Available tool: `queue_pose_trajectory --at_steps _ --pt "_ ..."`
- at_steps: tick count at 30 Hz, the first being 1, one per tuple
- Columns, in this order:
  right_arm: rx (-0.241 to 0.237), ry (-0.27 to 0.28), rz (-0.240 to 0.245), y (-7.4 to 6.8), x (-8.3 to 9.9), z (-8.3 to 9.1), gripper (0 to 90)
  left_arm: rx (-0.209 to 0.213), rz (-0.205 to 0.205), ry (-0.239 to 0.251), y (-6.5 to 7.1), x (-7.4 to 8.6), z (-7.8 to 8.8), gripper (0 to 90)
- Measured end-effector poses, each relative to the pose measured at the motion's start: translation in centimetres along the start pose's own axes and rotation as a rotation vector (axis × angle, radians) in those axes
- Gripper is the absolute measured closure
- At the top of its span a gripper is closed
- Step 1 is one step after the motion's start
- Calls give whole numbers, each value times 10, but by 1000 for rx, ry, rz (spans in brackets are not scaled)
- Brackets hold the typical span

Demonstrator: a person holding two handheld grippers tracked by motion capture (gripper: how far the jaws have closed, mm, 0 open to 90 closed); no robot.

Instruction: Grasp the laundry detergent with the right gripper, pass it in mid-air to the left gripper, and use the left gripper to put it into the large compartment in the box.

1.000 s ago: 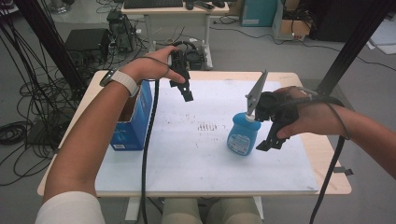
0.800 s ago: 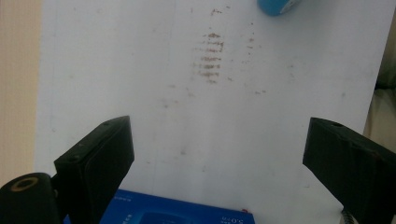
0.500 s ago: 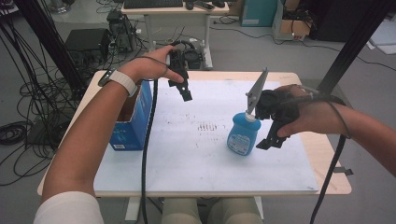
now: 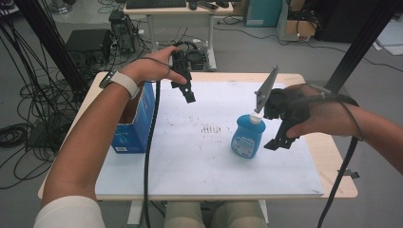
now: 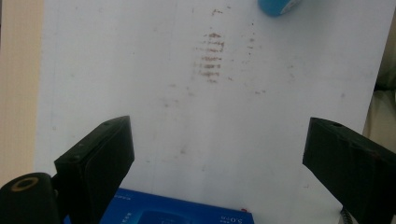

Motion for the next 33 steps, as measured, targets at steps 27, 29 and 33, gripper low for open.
queue_pose_trajectory --at_steps 27,29,33 --pt "59 -17 -113 12 19 5 104 -15 13 -25 2 1 4 92" --pt "61 -18 -118 13 21 5 103 -16 13 -24 2 1 4 91" --pt "72 -26 -146 15 24 3 83 -16 18 -25 2 2 4 92"
Point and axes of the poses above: each handheld gripper's, and its own axes: z roughly backward along the jaws, x roughly out of its underside, y roughly to its right, the point moved 1 cm from there along -z, roughly forward along the jaws, and after that the axes turned 14 degrees about x, right-handed, at the moved point
